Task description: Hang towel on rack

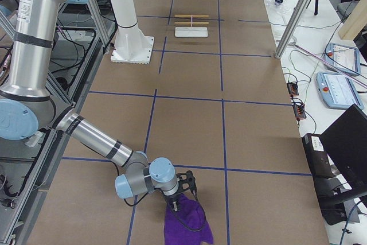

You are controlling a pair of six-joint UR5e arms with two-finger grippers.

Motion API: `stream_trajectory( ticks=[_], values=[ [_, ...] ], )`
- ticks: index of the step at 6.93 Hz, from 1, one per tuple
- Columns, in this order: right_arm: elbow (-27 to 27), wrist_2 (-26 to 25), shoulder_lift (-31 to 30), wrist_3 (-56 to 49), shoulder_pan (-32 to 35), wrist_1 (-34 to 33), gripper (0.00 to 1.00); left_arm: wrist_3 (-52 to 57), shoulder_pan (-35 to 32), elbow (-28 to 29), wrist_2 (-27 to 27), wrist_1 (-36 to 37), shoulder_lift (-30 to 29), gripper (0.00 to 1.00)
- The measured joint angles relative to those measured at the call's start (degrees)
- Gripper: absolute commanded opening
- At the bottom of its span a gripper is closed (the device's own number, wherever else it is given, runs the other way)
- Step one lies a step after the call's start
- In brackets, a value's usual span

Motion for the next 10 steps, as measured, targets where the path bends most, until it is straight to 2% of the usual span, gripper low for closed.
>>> stream_trajectory(
  ticks=[2,3,4,6,7,9,10],
  values=[
    [2.57,0.36,0.04,-0.86,0.18,0.37,0.00,0.00,0.00,-0.04,0.00,-0.01,0.02,1.00],
    [5.91,1.51,-0.09,-1.01,0.78,0.39,0.00,0.04,0.00,-0.18,-0.22,-0.15,0.06,1.00],
    [9.96,5.29,0.02,-1.16,2.29,0.43,0.00,0.06,0.00,-0.12,-0.98,-1.26,0.07,1.00],
    [18.10,16.81,1.60,-0.54,5.33,0.73,0.00,-0.08,0.00,0.17,-2.25,-4.16,0.07,1.00],
    [22.49,19.72,2.87,0.64,5.33,-0.16,0.00,-0.16,0.08,0.16,-2.37,-4.44,-0.01,1.00],
    [30.14,20.96,7.25,6.85,1.08,-5.72,0.00,-3.08,1.57,-0.02,-2.32,-4.20,-0.23,1.00],
    [32.90,20.56,11.82,12.30,-2.75,-9.28,0.00,-10.39,3.40,-0.68,-2.22,-4.18,-0.52,1.00]
  ],
)
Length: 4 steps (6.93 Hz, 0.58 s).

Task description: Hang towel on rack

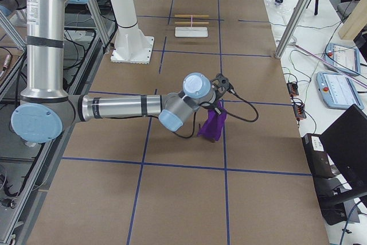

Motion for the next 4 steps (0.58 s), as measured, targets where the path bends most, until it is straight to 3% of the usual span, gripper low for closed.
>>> stream_trajectory(
  ticks=[2,4],
  values=[
    [2.66,-6.10,9.33,13.46,-10.31,-2.53,0.00,-18.93,6.23,-1.72,0.30,0.04,-2.94,1.00],
    [6.04,-21.11,15.90,25.51,-23.70,-3.68,0.00,-44.74,13.40,-2.50,0.77,0.38,-10.07,1.00]
  ],
)
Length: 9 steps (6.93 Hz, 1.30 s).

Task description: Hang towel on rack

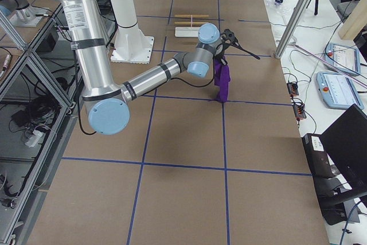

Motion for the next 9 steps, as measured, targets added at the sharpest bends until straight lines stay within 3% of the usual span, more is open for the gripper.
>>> stream_trajectory(
  ticks=[2,3,4,6,9],
  values=[
    [2.63,-11.70,7.21,7.60,-9.62,-5.20,0.00,-18.80,7.77,-1.42,1.81,0.37,-6.64,0.97],
    [4.05,-16.85,10.81,9.17,-13.51,-9.84,0.00,-25.61,12.21,-1.82,4.09,1.14,-9.66,0.74],
    [5.21,-21.14,13.74,10.12,-16.52,-13.74,0.00,-36.08,17.09,-1.79,7.95,2.83,-13.37,0.69],
    [6.67,-29.09,16.99,11.56,-21.45,-16.19,0.00,-56.72,24.75,-0.82,13.06,6.32,-20.38,0.69],
    [8.72,-34.10,18.98,11.82,-24.67,-16.50,0.00,-67.37,30.08,1.54,16.50,7.95,-25.75,0.69]
  ],
)
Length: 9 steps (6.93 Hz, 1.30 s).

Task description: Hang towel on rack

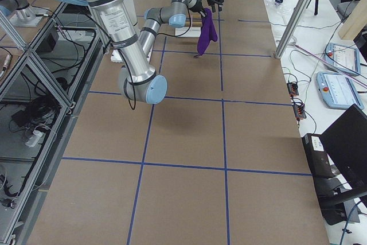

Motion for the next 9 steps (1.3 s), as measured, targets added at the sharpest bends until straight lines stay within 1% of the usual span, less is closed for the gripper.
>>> stream_trajectory(
  ticks=[3,4,5,6,7,9],
  values=[
    [0.39,-0.90,1.24,-0.02,-0.98,-0.07,0.00,-0.62,3.36,0.29,2.74,0.14,-0.62,0.67],
    [0.70,-0.91,1.39,-0.02,-1.25,-0.07,0.00,-0.63,3.91,0.29,3.08,0.14,-0.64,0.61],
    [1.07,-0.94,1.47,-0.02,-1.60,-0.08,0.00,-0.63,4.26,0.29,3.43,0.15,-0.64,0.43],
    [1.33,-0.94,1.50,-0.02,-1.81,-0.08,0.00,-0.63,4.68,0.28,4.33,0.15,-0.61,0.12],
    [1.43,-0.92,1.52,-0.02,-1.89,-0.08,0.00,-0.63,5.35,0.20,5.69,0.13,-0.54,0.00],
    [1.48,-0.96,1.48,-0.08,-1.93,-0.08,0.00,-0.55,5.88,-0.11,6.92,0.07,-0.32,0.00]
  ],
)
